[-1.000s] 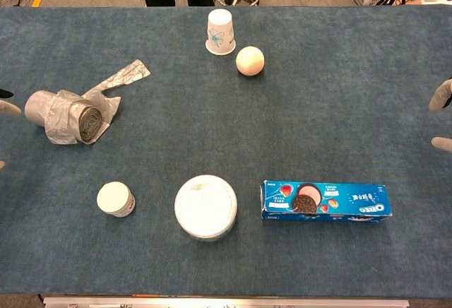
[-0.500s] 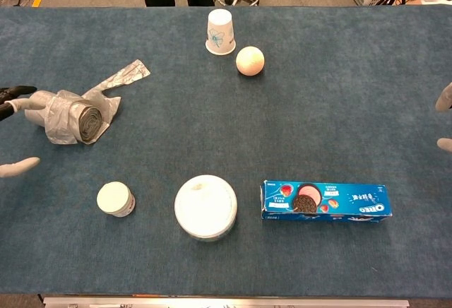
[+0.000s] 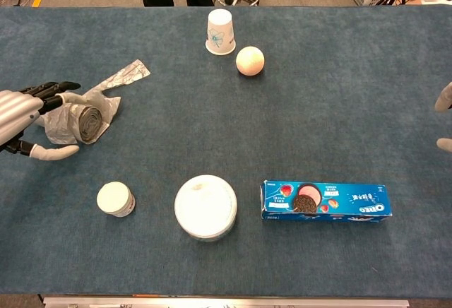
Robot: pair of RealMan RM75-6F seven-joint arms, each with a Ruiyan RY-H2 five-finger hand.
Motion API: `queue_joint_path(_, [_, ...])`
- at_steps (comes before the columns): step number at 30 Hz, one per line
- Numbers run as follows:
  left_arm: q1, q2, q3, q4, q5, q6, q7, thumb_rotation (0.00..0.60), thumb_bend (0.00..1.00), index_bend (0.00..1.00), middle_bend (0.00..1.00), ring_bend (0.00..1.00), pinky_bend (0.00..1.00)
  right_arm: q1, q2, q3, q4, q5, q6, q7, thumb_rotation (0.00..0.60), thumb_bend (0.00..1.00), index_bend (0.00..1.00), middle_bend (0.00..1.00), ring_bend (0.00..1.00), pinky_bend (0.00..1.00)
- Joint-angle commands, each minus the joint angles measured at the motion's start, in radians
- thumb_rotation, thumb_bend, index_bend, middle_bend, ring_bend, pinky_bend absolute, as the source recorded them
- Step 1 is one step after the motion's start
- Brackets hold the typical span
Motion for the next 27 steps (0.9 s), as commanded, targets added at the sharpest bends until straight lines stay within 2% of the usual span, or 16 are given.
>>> queue_joint_path(1, [-0.017, -0.017, -0.013, 0.012, -0.020, -0.017, 0.014, 0.258, 0.20, 0.14, 0.03, 0.05, 0.14, 0.001, 0.000, 0.000, 0.000, 0.000, -0.002, 0.002, 0.600, 0.07, 0.51, 0.54, 0.37, 0.49])
queue_joint_path(7, [-0.030, -0.034, -0.015, 0.037, -0.053, -0.039, 0.029, 0.261, 0.21, 0.14, 0.03, 0.05, 0.14, 0.000, 0.001, -0.001, -0.002, -0.002, -0.002, 0.003, 0.600, 0.07, 0.51, 0.54, 0.37, 0.49])
queue_joint_path(17, [-0.026, -0.041, 0.020, 0.055, -0.094, -0.075, 0.045, 0.288, 0.22, 0.14, 0.03, 0.05, 0.15, 0.001, 0.001, -0.002, -0.001, -0.001, -0.009, 0.005, 0.600, 0.07, 0.51, 0.54, 0.37, 0.49])
queue_joint_path(27, [-0.038, -0.017, 0.017, -0.014, -0.062, -0.039, 0.013, 0.294, 0.22, 0.14, 0.04, 0.05, 0.15, 0.001, 0.000, 0.001, 0.001, 0.002, -0.009, 0.006, 0.600, 0.07, 0.51, 0.54, 0.37, 0.49])
